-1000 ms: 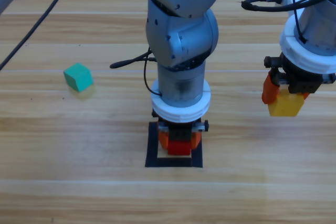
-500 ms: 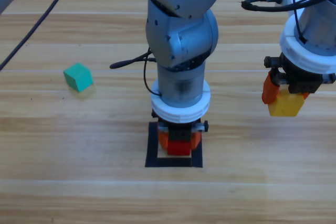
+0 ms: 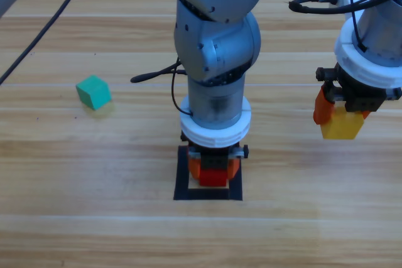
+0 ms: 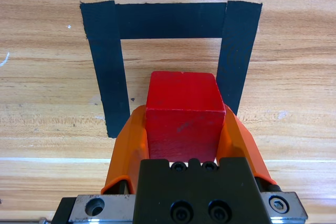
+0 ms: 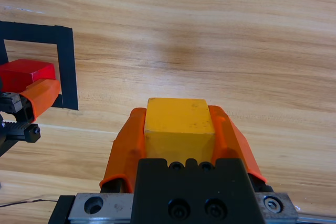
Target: Stack the blocks in the rectangular block: red at the bottom, yellow in the middle, green on top
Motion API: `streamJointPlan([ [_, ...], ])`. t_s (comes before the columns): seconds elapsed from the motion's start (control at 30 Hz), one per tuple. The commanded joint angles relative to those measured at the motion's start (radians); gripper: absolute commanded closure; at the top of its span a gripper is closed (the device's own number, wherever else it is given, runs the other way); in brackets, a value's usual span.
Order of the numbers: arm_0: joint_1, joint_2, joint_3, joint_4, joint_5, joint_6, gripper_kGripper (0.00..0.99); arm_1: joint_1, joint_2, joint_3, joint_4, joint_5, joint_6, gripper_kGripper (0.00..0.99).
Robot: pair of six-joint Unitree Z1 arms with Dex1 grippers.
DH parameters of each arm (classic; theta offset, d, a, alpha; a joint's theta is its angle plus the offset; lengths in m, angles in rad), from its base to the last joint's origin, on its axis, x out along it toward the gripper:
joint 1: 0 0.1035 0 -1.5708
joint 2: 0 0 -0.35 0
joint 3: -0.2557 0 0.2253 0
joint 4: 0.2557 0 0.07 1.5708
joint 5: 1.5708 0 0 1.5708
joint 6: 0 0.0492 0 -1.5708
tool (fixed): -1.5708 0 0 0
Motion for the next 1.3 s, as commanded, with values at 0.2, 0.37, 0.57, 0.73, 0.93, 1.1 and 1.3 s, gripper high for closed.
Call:
streamJointPlan([
  [0.2, -0.011, 0.053, 0.023, -0.004, 0.016, -0.010, 0.794, 0.025, 0.059, 0.027, 0.003, -0.002, -0.002, 0.976],
  [0.37, -0.011, 0.062, 0.006, -0.004, 0.016, -0.019, 0.602, 0.025, 0.059, 0.027, 0.003, -0.002, -0.002, 0.976],
  [0.57, -0.017, 0.059, -0.014, -0.004, 0.016, -0.034, 0.000, 0.025, 0.056, 0.029, 0.003, -0.002, -0.002, 0.976],
  [0.73, -0.021, 0.042, -0.011, 0.001, 0.016, -0.044, 0.000, 0.025, 0.050, 0.030, 0.003, -0.004, -0.002, 0.976],
  [0.93, -0.021, -0.044, -0.033, 0.010, 0.046, -0.045, 0.000, 0.025, 0.023, 0.039, 0.003, -0.004, 0.020, 0.976],
  [1.1, 0.010, -0.139, -0.191, 0.113, 0.067, 0.006, 0.000, 0.051, 0.014, 0.029, 0.008, -0.009, 0.046, 0.976],
  [1.3, 0.168, -0.322, -0.165, 0.188, 0.069, 0.114, 0.000, 0.137, 0.054, -0.074, 0.097, -0.027, 0.113, 0.975],
])
